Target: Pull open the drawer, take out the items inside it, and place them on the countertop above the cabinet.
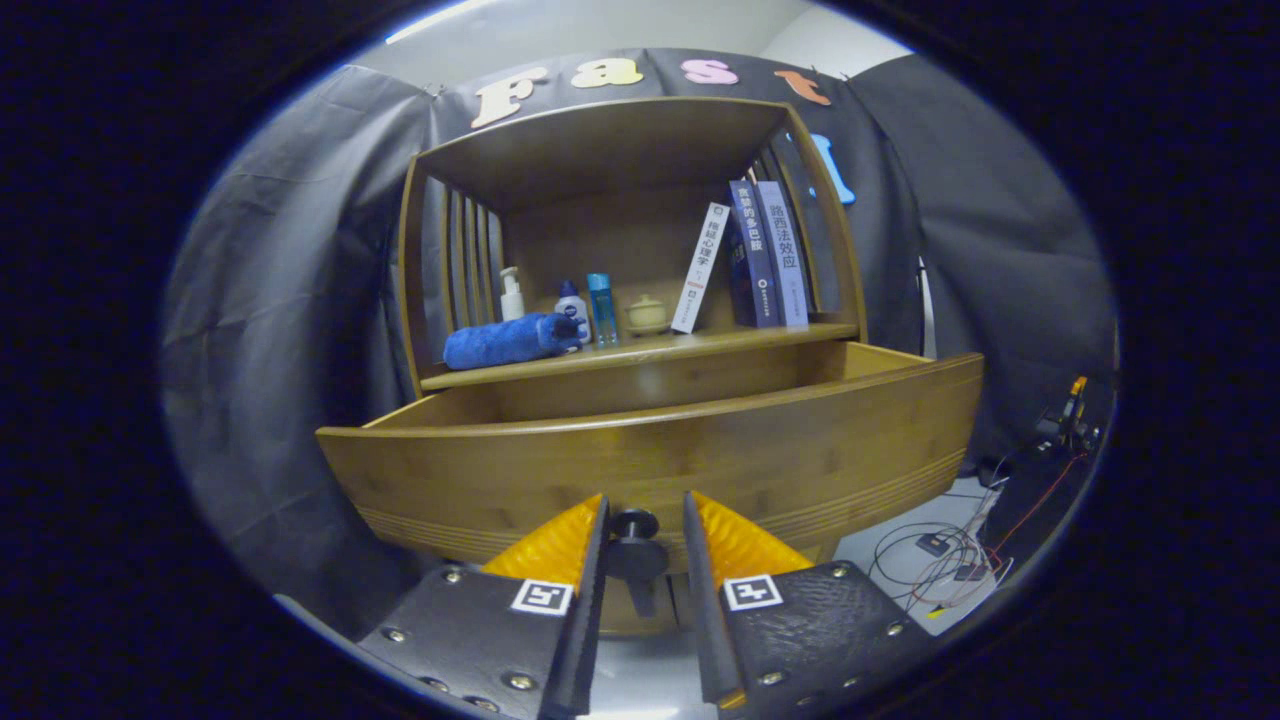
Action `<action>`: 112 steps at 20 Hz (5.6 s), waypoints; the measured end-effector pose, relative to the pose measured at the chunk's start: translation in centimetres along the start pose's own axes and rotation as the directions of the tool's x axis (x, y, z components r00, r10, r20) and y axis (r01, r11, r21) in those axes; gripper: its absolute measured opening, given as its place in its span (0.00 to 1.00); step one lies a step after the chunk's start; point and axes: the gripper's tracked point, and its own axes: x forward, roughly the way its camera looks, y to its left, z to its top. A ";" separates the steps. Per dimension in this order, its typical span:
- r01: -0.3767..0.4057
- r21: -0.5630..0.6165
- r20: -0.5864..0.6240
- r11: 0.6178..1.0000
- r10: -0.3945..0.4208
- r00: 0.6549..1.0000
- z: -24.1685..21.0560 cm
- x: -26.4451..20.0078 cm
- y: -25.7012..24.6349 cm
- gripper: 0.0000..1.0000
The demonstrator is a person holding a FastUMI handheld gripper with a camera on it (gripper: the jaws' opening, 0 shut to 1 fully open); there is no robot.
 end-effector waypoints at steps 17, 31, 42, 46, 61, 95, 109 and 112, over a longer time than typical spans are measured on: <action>0.012 -0.054 0.028 0.998 -0.010 1.000 13.8 0.7 2.0 0.88; -0.018 -0.069 -0.604 0.997 -0.028 0.797 3.4 15.2 2.8 0.88; 0.057 -0.115 -0.839 0.992 -0.128 0.528 -4.2 16.0 1.0 0.80; 0.057 -0.176 -0.834 0.983 -0.180 0.521 -4.8 16.6 0.0 0.65; -0.052 -0.146 -0.565 0.988 -0.040 0.824 4.6 14.8 2.5 0.45; 0.109 -0.019 -0.149 0.994 -0.110 0.983 12.6 28.6 1.1 0.44; 0.141 -0.046 -0.031 0.989 -0.142 0.989 20.9 23.4 0.8 0.95; 0.100 -0.051 -0.023 0.994 -0.102 0.995 23.7 20.1 1.3 0.99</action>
